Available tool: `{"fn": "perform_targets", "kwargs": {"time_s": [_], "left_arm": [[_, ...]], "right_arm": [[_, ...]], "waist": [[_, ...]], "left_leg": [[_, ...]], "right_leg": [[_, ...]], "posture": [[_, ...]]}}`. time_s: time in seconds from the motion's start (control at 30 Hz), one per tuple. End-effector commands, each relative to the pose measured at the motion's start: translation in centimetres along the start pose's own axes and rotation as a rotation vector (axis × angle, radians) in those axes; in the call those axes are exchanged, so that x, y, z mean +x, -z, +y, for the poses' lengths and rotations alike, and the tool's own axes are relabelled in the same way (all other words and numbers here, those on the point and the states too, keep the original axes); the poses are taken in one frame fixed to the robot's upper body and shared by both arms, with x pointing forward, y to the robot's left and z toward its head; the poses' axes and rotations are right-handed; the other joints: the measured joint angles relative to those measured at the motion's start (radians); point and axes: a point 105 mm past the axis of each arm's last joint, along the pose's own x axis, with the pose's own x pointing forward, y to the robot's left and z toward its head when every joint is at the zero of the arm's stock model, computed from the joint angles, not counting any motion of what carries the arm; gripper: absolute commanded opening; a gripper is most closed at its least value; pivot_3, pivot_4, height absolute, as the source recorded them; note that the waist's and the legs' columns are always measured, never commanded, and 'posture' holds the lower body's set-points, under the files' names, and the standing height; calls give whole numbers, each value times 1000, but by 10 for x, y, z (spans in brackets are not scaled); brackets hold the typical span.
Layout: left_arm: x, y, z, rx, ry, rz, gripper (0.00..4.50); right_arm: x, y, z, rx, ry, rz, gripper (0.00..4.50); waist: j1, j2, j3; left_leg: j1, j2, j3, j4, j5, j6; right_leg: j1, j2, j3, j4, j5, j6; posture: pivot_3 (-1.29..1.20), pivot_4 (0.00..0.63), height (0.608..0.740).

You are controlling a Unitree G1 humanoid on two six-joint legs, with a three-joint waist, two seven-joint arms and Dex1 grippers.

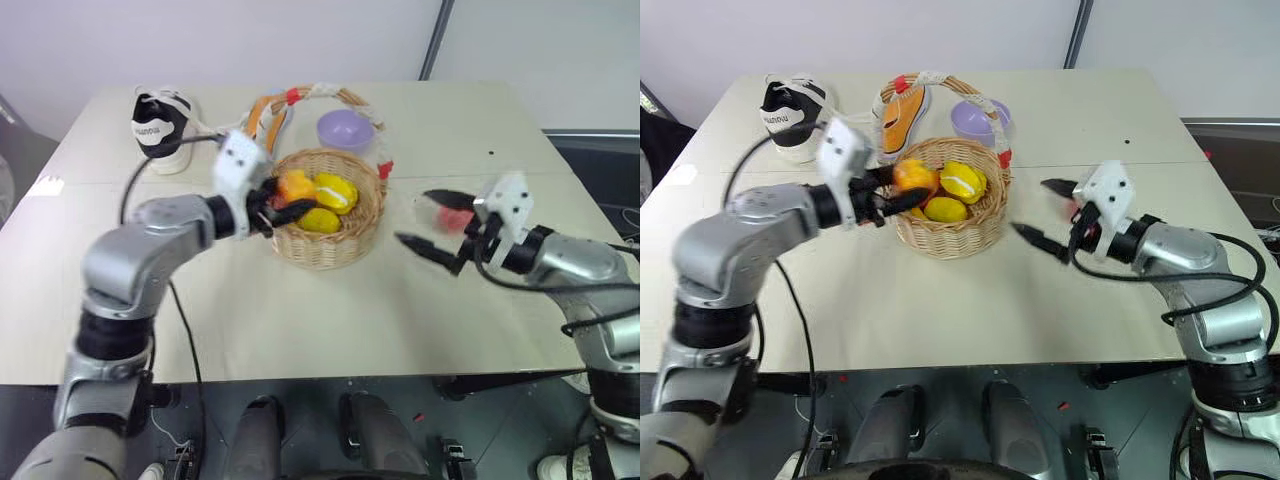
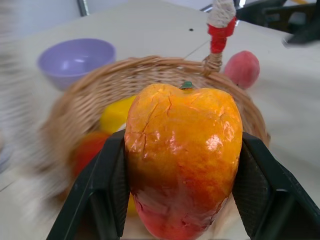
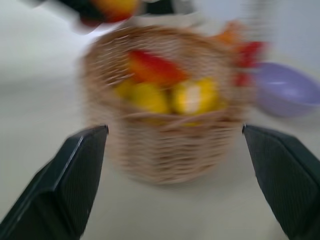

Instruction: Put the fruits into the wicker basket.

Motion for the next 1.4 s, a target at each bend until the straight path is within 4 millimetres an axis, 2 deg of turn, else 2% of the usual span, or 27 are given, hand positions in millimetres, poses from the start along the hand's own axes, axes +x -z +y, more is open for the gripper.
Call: {"fn": "perform_targets", "kwargs": {"time_s": [0.03, 0.07, 0.17, 0.23, 0.3, 0.43, 0.67, 0.77, 0.83, 0.87, 0.97, 1.07, 1.13, 1.2, 1.27, 1.3, 1.4], "left_arm": [[7, -2, 9, 54, -62, -17, 4140], [8, -4, 9, 67, -59, -34, 4441], [4, -10, 1, 82, 9, -111, 4441], [-2, -15, -13, 104, 100, -180, 4441], [-10, -12, -29, 91, 208, -195, 4441], [-18, -3, -47, 59, 316, -164, 4441], [-21, -3, -56, 56, 331, -163, 4441], [-22, -3, -55, 58, 318, -162, 4500], [-23, -3, -53, 62, 304, -166, 4500], [-23, -3, -51, 65, 295, -171, 4500], [-31, -3, -40, 71, 249, -197, 4500], [-51, 2, -23, 52, 191, -217, 4500], [-65, 8, -13, 31, 152, -212, 4500], [-75, 15, -5, 21, 125, -196, 4500], [-87, 26, 1, 8, 104, -178, 4500], [-91, 30, 3, 7, 101, -172, 4500], [-98, 39, 5, -12, 80, -171, 4500]], "right_arm": [[-11, 15, -37, 5, 227, 42, 4500], [-12, 20, -45, 28, 276, 47, 4500], [-10, 31, -59, 79, 362, 63, 4500], [-8, 41, -66, 109, 405, 83, 4500], [-4, 54, -75, 156, 445, 108, 4500], [2, 71, -89, 235, 497, 139, 4500], [13, 91, -92, 338, 501, 180, 4500], [14, 90, -92, 337, 501, 175, 3581], [15, 86, -92, 311, 500, 164, 2643], [14, 82, -93, 286, 500, 162, 2408], [12, 61, -89, 166, 463, 132, 2372], [11, 19, -60, -3, 277, 53, 2372], [11, -8, -23, -50, 78, -13, 2372], [11, -25, 7, -68, -74, -58, 2372], [19, -42, 39, -54, -200, -106, 2372], [24, -47, 48, -42, -224, -121, 2372], [68, -60, 61, 29, -159, -149, 2372]], "waist": [[-3, 0, 0], [-4, 0, 0], [-4, 0, 0], [-4, 1, 0], [-3, 1, 0], [-1, 1, 0], [0, 1, 0], [-2, 1, 0], [-3, 1, 0], [-3, 1, 0], [-4, 1, 0], [-3, 3, 1], [-3, 3, 1], [-4, 3, 1], [-6, 3, 1], [-6, 3, 1], [-17, 2, 1]], "left_leg": [[0, 0, 0, 0, 0, 0], [-1, 0, 0, -1, 0, 0], [-1, 0, 0, -2, 0, 0], [-1, 0, 0, -2, 0, 0], [-1, 0, 1, -1, 0, 0], [-1, 0, 1, -1, 0, 0], [-1, 0, 1, -1, 0, 0], [-1, 0, 1, -1, 0, 0], [-1, 0, 1, -1, 0, 0], [-1, 0, 1, -1, 0, 0], [-1, 0, 1, -1, 0, 0], [-1, 0, 1, -2, 0, 0], [-1, 1, 0, -2, 0, 0], [-1, 1, 0, -2, 0, 0], [0, 1, 0, -2, 0, 0], [0, 1, 0, -2, 0, 0], [1, 2, 1, -1, 0, 0]], "right_leg": [[0, 0, 0, 0, 0, 0], [-1, 0, 0, 0, 0, 0], [-2, 0, 0, 1, 0, 0], [-2, 0, 0, 1, 0, 0], [-2, 0, 0, 1, 0, 1], [-2, 0, 0, 1, 0, 0], [-2, 0, 0, 1, 0, 1], [-2, 0, 0, 1, 0, 1], [-2, 0, 0, 1, 0, 1], [-2, 0, 0, 1, 0, 1], [-2, 0, 0, 1, 0, 1], [-3, 0, 0, 1, 0, 1], [-3, 0, 0, 1, 0, 2], [-3, 1, 0, 1, -1, 2], [-2, 1, 0, 1, -1, 2], [-2, 1, 0, 1, -1, 1], [-2, 1, 0, 1, -3, -3]], "posture": [[0, 150, 740], [0, 150, 740], [0, 150, 740], [0, 150, 740], [0, 150, 740], [0, 150, 740], [0, 150, 740], [0, 150, 740], [0, 150, 740], [0, 150, 740], [0, 150, 740], [0, 150, 740], [0, 150, 740], [0, 150, 740], [0, 150, 740], [0, 150, 740], [0, 150, 740]]}}
